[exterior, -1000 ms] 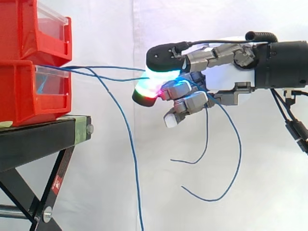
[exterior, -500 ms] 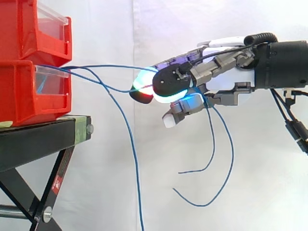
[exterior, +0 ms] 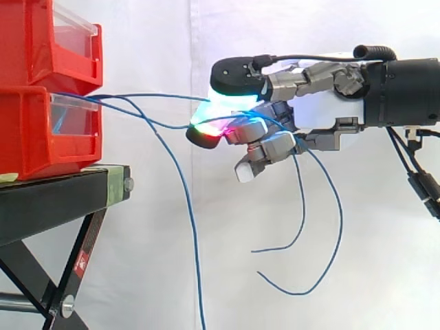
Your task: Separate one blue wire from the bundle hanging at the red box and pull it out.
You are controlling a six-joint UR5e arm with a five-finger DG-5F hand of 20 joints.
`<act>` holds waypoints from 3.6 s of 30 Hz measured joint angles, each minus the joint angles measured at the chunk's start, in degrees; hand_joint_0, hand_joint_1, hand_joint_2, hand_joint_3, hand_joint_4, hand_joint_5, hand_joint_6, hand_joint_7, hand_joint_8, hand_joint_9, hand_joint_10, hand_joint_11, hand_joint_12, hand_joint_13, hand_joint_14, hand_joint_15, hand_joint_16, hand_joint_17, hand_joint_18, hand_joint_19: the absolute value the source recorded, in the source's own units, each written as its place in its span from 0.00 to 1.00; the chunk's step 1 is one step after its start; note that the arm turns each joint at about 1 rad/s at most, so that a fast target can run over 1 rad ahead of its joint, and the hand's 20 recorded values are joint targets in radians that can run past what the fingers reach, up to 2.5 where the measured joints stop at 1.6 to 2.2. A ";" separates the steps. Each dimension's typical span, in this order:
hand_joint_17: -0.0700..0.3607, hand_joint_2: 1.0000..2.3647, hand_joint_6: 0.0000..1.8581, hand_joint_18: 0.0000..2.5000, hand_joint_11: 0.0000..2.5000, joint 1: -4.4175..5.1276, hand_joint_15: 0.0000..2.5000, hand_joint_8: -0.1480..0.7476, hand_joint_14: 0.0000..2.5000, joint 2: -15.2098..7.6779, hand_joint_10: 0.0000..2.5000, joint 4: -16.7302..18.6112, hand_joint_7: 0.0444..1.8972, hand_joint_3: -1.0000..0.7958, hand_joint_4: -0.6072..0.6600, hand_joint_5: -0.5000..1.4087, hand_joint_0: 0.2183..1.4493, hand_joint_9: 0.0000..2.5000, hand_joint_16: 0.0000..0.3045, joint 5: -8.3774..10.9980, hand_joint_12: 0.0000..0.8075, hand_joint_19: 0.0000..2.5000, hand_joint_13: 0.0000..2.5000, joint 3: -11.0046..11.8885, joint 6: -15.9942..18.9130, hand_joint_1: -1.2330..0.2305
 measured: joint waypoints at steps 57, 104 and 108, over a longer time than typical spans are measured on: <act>0.40 0.02 0.40 0.13 0.72 0.30 0.60 0.42 0.39 -0.01 0.29 -1.59 0.63 0.51 0.53 0.11 0.45 0.07 0.15 0.18 0.42 0.35 0.15 0.00 4.72 0.20; 0.42 0.01 0.42 0.24 0.72 0.41 0.67 0.52 0.12 -0.03 0.27 -2.09 0.58 0.38 0.64 0.16 0.34 0.33 0.16 0.18 0.44 0.35 0.37 -0.02 5.01 0.37; 0.42 0.01 0.43 0.24 0.71 0.42 0.67 0.52 0.12 -0.03 0.30 -2.10 0.57 0.41 0.63 0.16 0.34 0.33 0.16 0.18 0.44 0.35 0.37 -0.02 5.01 0.37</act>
